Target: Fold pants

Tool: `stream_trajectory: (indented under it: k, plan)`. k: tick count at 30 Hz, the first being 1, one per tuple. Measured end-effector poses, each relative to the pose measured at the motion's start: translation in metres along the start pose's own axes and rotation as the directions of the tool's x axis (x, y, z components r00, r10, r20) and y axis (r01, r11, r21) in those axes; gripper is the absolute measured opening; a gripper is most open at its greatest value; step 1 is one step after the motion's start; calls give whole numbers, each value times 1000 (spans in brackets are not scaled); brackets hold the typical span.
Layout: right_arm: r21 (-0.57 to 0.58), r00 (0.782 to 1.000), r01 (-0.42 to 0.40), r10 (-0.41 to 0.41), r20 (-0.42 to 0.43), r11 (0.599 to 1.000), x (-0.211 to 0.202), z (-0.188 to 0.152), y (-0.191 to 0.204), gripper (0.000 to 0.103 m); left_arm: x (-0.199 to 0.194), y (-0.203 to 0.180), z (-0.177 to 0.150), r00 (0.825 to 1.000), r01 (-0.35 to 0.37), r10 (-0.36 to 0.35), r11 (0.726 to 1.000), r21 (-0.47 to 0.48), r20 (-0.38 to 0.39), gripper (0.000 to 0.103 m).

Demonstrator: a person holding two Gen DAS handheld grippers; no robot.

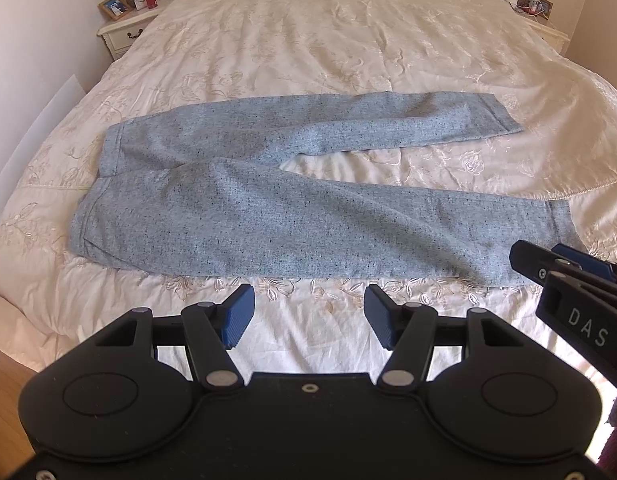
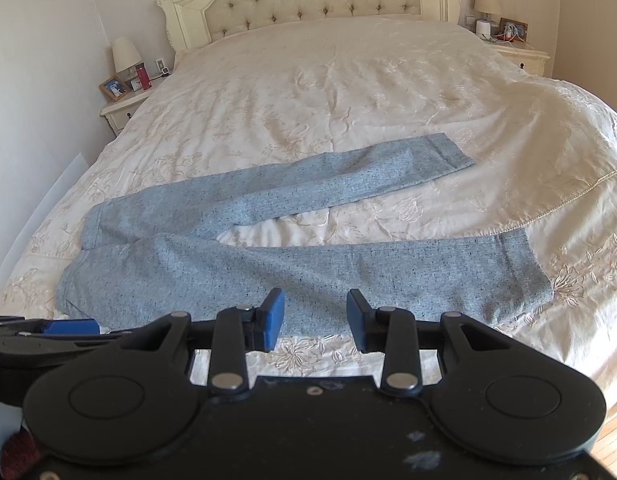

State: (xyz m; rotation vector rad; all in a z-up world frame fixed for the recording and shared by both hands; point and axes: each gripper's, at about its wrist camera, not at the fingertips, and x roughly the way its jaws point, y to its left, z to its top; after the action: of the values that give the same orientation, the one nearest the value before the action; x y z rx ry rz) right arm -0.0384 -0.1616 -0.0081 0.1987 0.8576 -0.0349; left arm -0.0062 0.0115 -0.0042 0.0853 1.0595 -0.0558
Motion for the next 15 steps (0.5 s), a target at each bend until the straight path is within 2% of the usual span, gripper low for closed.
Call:
stream_trajectory:
  k: [15]
  plan:
    - [1, 1000, 1, -1, 0, 1000, 0, -1, 3, 37, 0, 1, 0, 1000, 1, -1, 1000, 0, -1, 64]
